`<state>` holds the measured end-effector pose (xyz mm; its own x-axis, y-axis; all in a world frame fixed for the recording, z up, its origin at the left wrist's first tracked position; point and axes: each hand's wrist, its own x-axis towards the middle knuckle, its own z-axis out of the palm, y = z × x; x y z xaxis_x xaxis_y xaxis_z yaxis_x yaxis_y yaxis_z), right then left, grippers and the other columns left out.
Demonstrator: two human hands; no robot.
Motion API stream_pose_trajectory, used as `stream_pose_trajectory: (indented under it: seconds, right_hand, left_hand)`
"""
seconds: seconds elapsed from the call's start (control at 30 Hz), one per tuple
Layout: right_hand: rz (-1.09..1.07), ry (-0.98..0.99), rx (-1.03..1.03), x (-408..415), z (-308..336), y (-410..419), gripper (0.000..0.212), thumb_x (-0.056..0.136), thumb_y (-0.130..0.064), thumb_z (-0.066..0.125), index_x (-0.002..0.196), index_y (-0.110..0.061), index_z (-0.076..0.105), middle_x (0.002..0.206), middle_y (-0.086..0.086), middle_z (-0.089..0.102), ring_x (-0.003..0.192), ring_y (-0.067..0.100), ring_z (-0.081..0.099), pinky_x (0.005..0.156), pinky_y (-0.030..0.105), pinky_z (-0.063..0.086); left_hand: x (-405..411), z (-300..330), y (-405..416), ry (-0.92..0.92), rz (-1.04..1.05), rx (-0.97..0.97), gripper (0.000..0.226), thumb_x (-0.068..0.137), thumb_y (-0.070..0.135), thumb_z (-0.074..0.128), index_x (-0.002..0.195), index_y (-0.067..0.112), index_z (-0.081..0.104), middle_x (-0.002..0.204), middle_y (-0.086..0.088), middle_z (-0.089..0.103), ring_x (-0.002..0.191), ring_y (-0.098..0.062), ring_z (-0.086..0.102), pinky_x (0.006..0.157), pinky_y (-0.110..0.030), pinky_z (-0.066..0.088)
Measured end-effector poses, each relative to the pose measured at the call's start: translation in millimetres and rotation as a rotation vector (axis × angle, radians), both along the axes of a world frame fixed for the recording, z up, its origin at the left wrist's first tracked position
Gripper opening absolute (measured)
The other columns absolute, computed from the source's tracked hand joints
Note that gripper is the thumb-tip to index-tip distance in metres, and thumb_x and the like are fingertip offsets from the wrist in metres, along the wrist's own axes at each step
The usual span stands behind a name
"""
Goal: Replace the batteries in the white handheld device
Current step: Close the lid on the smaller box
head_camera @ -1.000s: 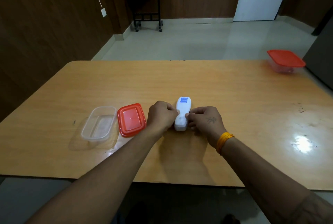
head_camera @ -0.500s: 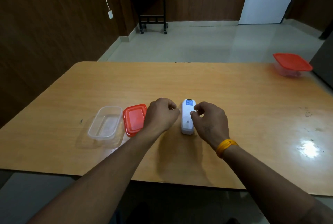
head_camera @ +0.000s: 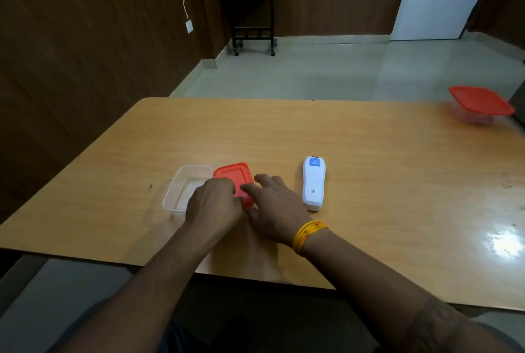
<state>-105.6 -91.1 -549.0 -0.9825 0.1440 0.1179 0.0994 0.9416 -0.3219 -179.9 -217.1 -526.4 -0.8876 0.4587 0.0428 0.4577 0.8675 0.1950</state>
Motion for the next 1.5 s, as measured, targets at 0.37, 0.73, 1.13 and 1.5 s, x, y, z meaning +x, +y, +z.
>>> stream_pose_trajectory:
  seconds: [0.37,0.73,1.13,1.5]
  right_hand:
    - [-0.220,0.039,0.016,1.5,-7.1,5.9,0.027,0.099,-0.036,0.052,0.101,-0.012,0.064,0.102,0.012,0.066,0.098,0.035,0.062,0.068,0.037,0.038]
    - [-0.508,0.268,-0.831,-6.8,2.6,-1.1,0.040,0.084,-0.014,0.072,0.124,-0.018,0.072,0.091,-0.009,0.069,0.086,0.013,0.070,0.084,0.043,0.063]
    - [-0.159,0.499,-0.331,3.1,-6.8,-33.7,0.033,0.093,-0.031,0.066,0.125,-0.025,0.070,0.113,-0.005,0.075,0.099,0.017,0.067,0.081,0.040,0.059]
    - [-0.484,0.279,-1.075,-36.3,21.3,-53.8,0.033,0.094,-0.026,0.074,0.124,-0.020,0.062,0.093,0.010,0.073,0.077,0.025,0.076,0.049,0.027,0.058]
  left_hand:
    - [12.6,1.8,8.7,-0.027,-0.063,-0.056,0.023,0.102,0.032,0.059,0.097,0.010,0.066,0.113,-0.019,0.071,0.105,-0.041,0.068,0.072,-0.033,0.041]
    - [-6.1,0.6,5.7,-0.258,0.022,0.321,0.055,0.100,0.056,0.053,0.079,0.009,0.071,0.079,-0.012,0.073,0.083,-0.037,0.072,0.074,-0.038,0.056]
    - [-23.0,18.6,-6.9,-0.515,0.185,0.853,0.028,0.079,0.022,0.051,0.074,0.006,0.074,0.072,-0.023,0.071,0.070,-0.044,0.074,0.070,-0.062,0.065]
    - [-69.7,40.2,-62.5,-0.579,0.169,0.918,0.021,0.105,0.012,0.057,0.109,0.002,0.075,0.093,-0.017,0.072,0.075,-0.028,0.069,0.062,-0.032,0.060]
